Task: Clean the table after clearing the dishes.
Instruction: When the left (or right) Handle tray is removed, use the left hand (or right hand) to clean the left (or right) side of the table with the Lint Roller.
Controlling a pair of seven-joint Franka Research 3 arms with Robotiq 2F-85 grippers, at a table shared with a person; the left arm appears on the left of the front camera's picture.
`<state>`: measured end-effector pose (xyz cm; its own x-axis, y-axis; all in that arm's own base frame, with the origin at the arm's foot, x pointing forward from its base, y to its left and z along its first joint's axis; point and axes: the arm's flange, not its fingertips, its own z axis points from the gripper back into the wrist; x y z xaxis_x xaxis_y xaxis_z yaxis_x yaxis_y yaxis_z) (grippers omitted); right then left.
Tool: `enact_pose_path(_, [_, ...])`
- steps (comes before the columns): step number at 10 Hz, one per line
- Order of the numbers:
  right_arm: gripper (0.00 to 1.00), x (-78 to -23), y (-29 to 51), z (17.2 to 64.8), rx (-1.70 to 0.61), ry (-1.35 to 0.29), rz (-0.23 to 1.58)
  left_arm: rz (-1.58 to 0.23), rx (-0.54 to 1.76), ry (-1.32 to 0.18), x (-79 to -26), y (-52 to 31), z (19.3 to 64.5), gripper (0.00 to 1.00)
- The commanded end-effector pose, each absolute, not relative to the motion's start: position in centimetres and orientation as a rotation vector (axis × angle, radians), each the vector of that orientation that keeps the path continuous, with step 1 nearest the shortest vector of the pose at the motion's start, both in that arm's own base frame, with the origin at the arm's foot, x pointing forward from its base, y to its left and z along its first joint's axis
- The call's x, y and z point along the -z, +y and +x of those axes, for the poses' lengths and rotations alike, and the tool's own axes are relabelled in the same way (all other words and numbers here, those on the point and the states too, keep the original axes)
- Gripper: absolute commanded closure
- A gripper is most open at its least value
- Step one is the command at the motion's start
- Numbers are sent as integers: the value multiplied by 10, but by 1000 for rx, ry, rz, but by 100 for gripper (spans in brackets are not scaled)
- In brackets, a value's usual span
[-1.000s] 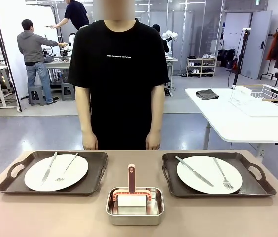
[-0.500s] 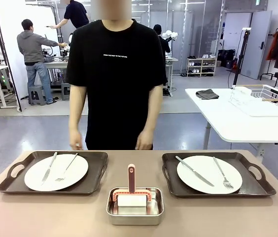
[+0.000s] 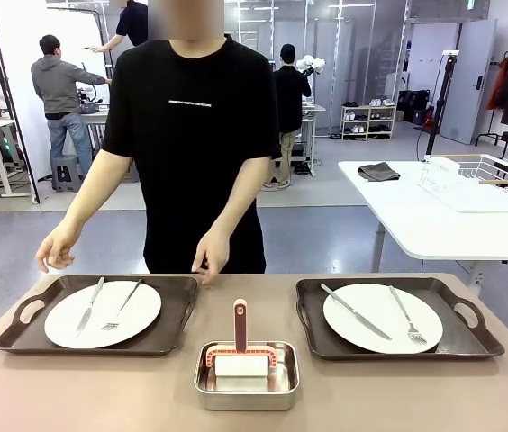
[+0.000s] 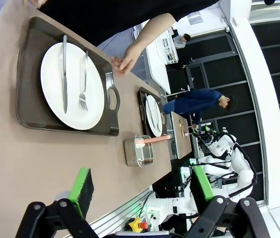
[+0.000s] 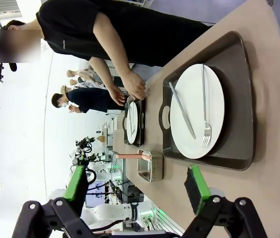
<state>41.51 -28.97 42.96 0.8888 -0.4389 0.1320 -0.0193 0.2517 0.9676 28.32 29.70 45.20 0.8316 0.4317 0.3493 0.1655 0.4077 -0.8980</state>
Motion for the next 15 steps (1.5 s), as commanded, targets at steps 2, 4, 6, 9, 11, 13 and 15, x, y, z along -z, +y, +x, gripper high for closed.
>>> enact_pose_path(2, [0,-432,-290,414,296,-423,1295,-1161,-180,-611,-453,298,283,0])
enact_pose_path(4, [0,-432,-290,414,296,-423,1295,-1161,-180,-611,-453,298,283,0])
enact_pose_path(6, [0,-432,-290,414,296,-423,1295,-1161,-180,-611,-453,298,283,0])
enact_pose_path(9, [0,-432,-290,414,296,-423,1295,-1161,-180,-611,-453,298,283,0])
enact_pose_path(11, [0,-432,-290,414,296,-423,1295,-1161,-180,-611,-453,298,283,0])
enact_pose_path(13, [0,-432,-290,414,296,-423,1295,-1161,-180,-611,-453,298,283,0])
enact_pose_path(15, [0,-432,-290,414,296,-423,1295,-1161,-180,-611,-453,298,283,0])
